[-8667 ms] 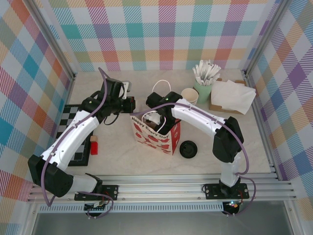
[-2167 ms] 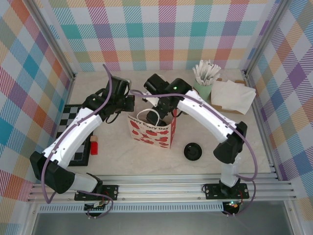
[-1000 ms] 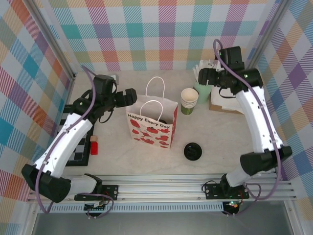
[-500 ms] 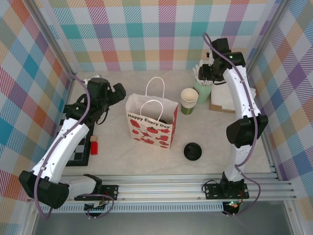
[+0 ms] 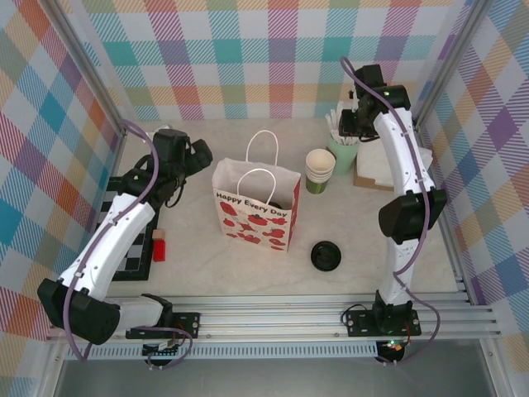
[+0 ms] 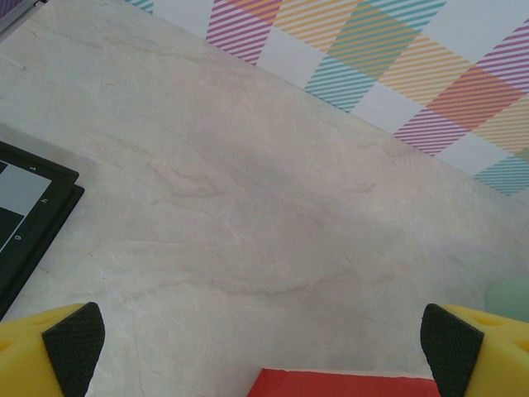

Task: Pack the takeout coffee

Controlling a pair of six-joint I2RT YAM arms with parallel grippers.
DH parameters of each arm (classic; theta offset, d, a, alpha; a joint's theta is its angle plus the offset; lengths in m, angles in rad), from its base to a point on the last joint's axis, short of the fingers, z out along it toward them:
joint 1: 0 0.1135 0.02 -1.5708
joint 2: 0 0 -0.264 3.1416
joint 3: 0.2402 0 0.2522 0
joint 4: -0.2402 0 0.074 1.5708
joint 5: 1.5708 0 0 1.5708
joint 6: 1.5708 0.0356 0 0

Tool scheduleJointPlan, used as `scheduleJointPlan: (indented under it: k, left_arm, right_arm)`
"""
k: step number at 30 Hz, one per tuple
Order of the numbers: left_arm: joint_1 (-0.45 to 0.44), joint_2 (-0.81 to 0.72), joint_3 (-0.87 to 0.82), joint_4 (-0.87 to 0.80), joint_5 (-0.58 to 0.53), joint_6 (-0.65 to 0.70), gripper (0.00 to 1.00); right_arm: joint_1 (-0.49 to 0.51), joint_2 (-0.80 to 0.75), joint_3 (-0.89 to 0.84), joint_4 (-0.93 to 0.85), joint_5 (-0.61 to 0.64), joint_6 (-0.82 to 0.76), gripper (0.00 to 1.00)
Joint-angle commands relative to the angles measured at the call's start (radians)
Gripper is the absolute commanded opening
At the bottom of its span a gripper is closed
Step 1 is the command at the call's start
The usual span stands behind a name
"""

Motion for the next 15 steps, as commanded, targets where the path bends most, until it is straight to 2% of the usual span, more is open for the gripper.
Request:
scheduleJointPlan:
  k: [1, 15]
  left_arm:
    - [0.014, 0.012, 0.033, 0.011, -0.008, -0.002, 1.0]
    - [0.016, 0.011, 0.023, -0.016, 0.008, -0.02, 1.0]
  right_arm:
    - [0.009, 0.009, 0.012, -0.033, 0.003, 0.005, 0.42]
    - [0.022, 0.028, 0.0, -0.021, 0.007, -0.006, 0.33]
